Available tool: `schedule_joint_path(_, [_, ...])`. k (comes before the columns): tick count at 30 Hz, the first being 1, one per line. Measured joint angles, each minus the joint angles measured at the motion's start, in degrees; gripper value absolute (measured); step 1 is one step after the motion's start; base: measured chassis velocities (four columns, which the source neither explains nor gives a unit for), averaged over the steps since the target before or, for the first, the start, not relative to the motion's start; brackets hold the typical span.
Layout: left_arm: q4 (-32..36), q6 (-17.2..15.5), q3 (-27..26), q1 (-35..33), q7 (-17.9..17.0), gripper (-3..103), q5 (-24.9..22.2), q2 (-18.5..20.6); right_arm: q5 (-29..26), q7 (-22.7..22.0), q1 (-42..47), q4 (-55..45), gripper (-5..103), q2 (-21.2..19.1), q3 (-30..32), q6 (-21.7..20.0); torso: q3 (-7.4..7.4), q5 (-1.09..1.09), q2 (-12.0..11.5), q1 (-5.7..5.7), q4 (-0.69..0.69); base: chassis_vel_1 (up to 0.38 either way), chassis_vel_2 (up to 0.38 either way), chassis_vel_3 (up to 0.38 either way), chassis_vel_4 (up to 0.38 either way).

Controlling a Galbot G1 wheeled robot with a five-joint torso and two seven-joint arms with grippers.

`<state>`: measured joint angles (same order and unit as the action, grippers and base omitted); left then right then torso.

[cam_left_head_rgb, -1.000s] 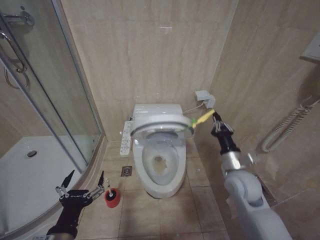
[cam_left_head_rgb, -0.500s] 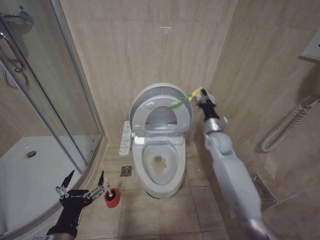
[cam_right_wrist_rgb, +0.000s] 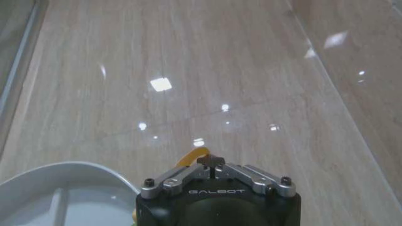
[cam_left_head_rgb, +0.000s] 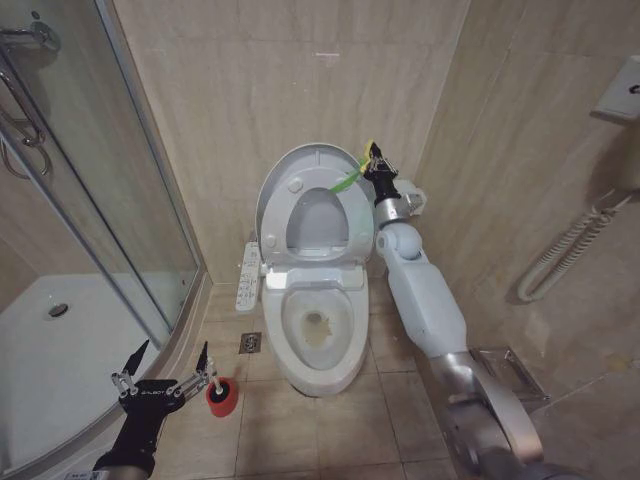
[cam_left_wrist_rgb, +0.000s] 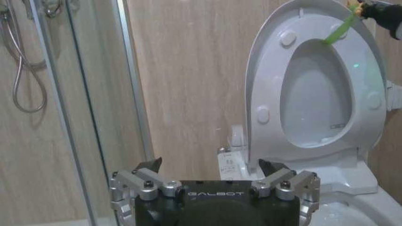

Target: Open the toilet lid, clean the toilet bowl with a toilet brush, close the toilet lid, and flush.

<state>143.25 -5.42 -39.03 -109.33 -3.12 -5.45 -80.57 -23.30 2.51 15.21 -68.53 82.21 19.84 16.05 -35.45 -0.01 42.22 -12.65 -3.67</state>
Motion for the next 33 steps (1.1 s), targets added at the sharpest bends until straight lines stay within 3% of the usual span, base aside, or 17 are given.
schedule_joint_path(8, [0.00, 0.00, 0.00, 0.00, 0.00, 100, 0.00, 0.00, 7.22, 0.62, -5.61, 11.12, 0, 1.01, 0.45, 3.82, 0.01, 0.00, 0.00, 0.00, 0.01, 0.000, 0.000, 0.000, 0.000])
schedule_joint_path(14, [0.00, 0.00, 0.00, 0.00, 0.00, 100, 0.00, 0.00, 12.36, -2.38, -7.76, 18.72, 0, 2.59, 1.26, 6.61, 0.01, 0.00, 0.00, 0.00, -0.02, 0.000, 0.000, 0.000, 0.000])
schedule_joint_path(33, [0.00, 0.00, 0.00, 0.00, 0.00, 100, 0.00, 0.00, 19.23, -2.94, -6.33, 20.95, 0, 0.73, 0.22, 6.53, 0.01, 0.00, 0.01, 0.01, -0.01, 0.000, 0.000, 0.000, 0.000])
